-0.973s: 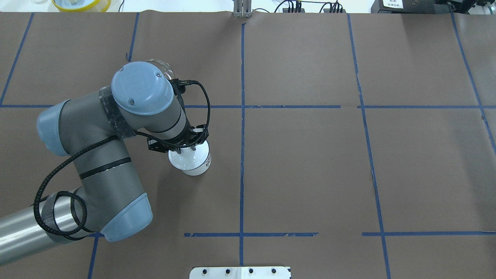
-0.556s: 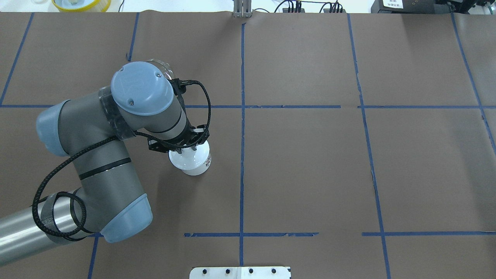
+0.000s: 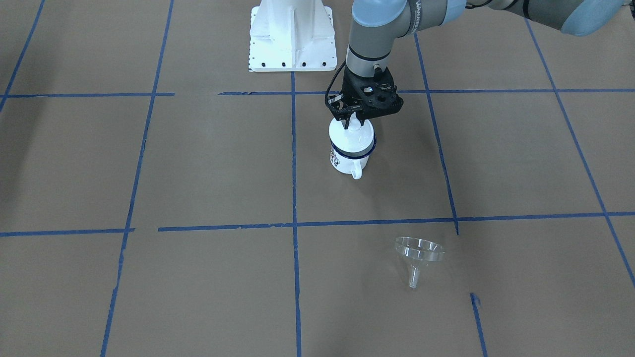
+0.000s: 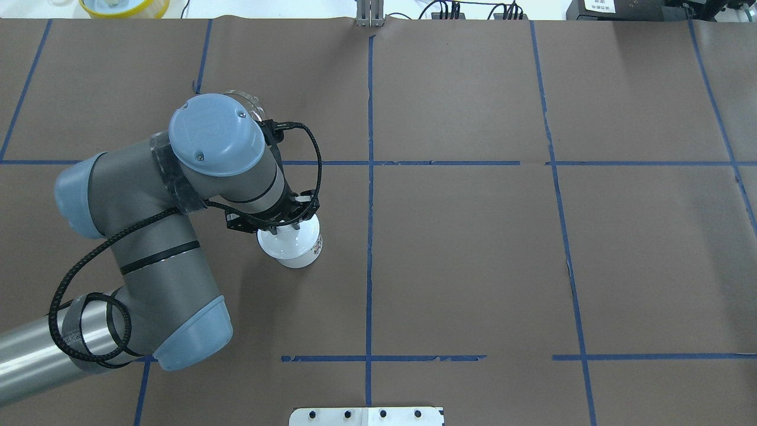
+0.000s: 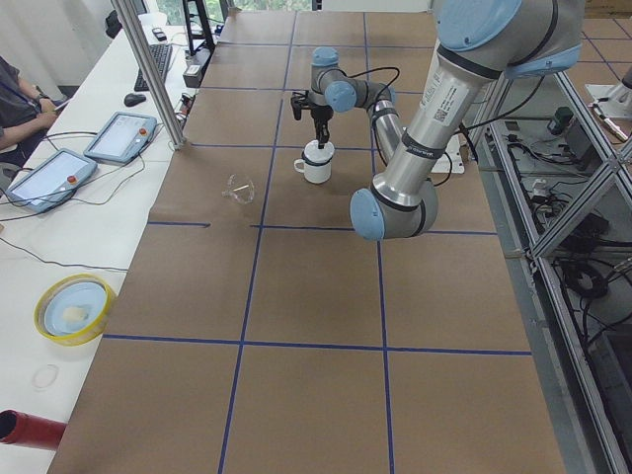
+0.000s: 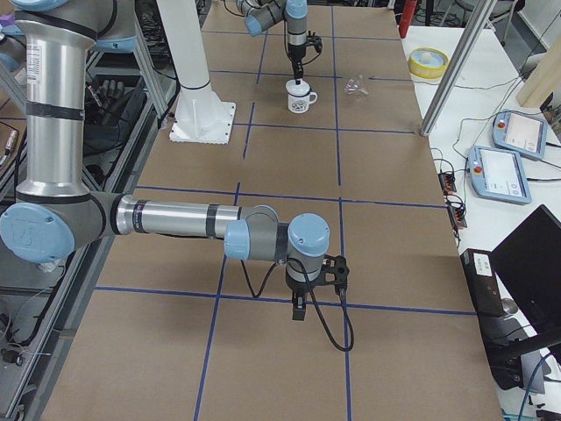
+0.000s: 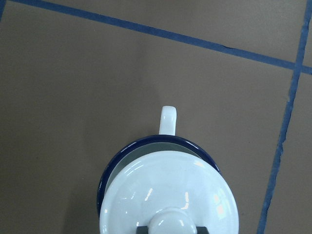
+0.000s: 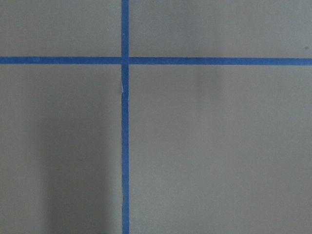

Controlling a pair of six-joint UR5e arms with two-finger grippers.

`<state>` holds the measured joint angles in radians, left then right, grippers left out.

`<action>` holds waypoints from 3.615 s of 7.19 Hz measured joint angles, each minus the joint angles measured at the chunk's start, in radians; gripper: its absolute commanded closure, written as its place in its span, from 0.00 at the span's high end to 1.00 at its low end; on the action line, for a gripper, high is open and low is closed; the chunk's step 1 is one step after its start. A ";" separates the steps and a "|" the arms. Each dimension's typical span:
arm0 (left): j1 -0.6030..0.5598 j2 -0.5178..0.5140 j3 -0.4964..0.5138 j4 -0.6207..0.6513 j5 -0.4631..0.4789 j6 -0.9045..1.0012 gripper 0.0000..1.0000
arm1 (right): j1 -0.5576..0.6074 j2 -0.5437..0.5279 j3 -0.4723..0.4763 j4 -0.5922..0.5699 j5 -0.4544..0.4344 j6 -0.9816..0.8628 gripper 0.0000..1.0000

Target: Remove funnel from cup

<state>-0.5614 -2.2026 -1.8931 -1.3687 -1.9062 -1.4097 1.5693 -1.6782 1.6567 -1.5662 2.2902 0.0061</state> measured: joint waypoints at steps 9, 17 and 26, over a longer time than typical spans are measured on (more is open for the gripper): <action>-0.001 0.003 0.015 -0.018 0.003 -0.013 1.00 | 0.000 0.000 0.000 0.000 0.000 0.000 1.00; -0.201 0.077 -0.141 -0.021 -0.005 0.247 1.00 | 0.000 0.000 0.000 0.000 0.000 0.000 1.00; -0.951 0.499 0.299 -0.311 -0.326 1.442 1.00 | 0.000 0.000 0.000 0.000 0.000 0.000 1.00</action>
<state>-1.5124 -1.7041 -1.5942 -1.6796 -2.2322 0.0323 1.5693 -1.6782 1.6567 -1.5662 2.2902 0.0061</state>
